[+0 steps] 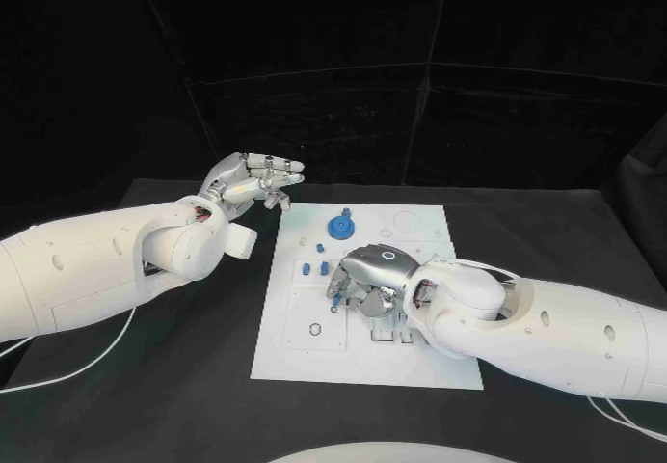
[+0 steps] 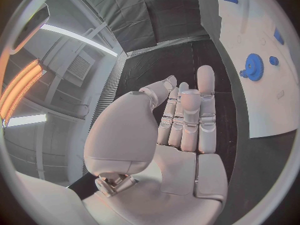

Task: Assemble the parts on the task board

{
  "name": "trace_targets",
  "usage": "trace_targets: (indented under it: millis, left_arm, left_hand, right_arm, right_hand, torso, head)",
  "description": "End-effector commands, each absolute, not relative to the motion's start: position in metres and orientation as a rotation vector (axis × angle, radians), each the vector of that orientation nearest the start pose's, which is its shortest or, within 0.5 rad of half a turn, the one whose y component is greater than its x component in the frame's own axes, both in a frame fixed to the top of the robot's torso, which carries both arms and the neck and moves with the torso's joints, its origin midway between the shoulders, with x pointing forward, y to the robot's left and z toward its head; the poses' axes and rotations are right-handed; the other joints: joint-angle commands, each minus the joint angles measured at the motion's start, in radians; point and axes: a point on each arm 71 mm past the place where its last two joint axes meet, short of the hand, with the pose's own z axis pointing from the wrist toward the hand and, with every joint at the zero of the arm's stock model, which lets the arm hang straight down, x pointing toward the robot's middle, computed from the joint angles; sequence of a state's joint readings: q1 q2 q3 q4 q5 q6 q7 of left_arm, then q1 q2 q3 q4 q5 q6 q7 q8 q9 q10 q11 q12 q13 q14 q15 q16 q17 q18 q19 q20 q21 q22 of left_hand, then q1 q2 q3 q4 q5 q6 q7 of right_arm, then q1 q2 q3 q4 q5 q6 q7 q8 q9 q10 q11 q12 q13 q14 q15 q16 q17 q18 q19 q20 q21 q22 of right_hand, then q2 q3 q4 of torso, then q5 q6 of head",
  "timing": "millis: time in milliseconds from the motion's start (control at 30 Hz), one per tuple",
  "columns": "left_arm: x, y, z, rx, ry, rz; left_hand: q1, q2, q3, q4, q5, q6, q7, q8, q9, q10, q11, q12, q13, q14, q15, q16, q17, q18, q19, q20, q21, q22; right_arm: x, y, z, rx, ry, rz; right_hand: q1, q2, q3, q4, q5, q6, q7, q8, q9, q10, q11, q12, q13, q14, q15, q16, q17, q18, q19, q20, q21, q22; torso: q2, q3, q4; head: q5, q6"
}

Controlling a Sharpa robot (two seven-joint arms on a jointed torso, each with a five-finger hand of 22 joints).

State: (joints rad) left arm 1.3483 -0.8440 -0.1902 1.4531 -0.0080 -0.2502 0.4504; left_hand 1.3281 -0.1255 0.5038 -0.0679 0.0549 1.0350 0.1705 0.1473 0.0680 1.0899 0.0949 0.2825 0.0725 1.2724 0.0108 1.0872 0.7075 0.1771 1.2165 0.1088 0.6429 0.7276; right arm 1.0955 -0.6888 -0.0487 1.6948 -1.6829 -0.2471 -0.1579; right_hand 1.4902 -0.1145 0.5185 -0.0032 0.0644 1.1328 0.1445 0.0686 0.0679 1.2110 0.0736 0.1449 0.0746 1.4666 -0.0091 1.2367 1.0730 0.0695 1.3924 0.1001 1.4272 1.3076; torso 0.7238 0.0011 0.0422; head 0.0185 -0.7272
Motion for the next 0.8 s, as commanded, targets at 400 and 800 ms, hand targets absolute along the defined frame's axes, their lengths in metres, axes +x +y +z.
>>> trace_targets:
  millis: [400, 800]
  left_arm:
    - [0.5087, 0.2287, -0.1577, -0.975, 1.416, -1.541]
    - [0.5086, 0.2296, -0.158, -0.978, 1.421, -1.539]
  left_hand:
    - [0.002, 0.01, -0.003, -0.004, 0.001, -0.004, 0.005, 0.0, -0.002, -0.003, 0.005, 0.004, -0.001, -0.008, 0.001, -0.004, -0.003, 0.005, -0.007, 0.0, -0.004, -0.002]
    - [0.002, 0.01, -0.004, -0.004, 0.001, -0.005, 0.005, 0.0, -0.002, -0.004, 0.005, 0.004, -0.001, -0.008, 0.001, -0.004, -0.003, 0.005, -0.007, 0.0, -0.005, -0.002]
  right_arm:
    - [0.4061, -0.0666, -0.2161, -0.583, 1.668, 0.784]
    - [0.4055, -0.0637, -0.2189, -0.626, 1.678, 0.745]
  right_hand:
    - [-0.013, -0.002, 0.004, -0.002, 0.001, -0.004, 0.005, -0.003, 0.001, -0.004, 0.004, -0.004, 0.0, 0.023, 0.004, 0.004, -0.001, -0.009, 0.004, 0.002, 0.002, 0.02]
    - [-0.019, -0.003, 0.004, -0.003, 0.0, -0.004, 0.005, -0.002, 0.001, -0.004, 0.004, -0.003, 0.0, 0.023, 0.004, 0.003, -0.003, -0.009, 0.003, 0.002, 0.002, 0.019]
  torso:
    - [0.001, 0.0007, -0.0008]
    - [0.0, 0.0004, -0.0005]
  head:
    - [0.004, -0.007]
    - [0.007, -0.012]
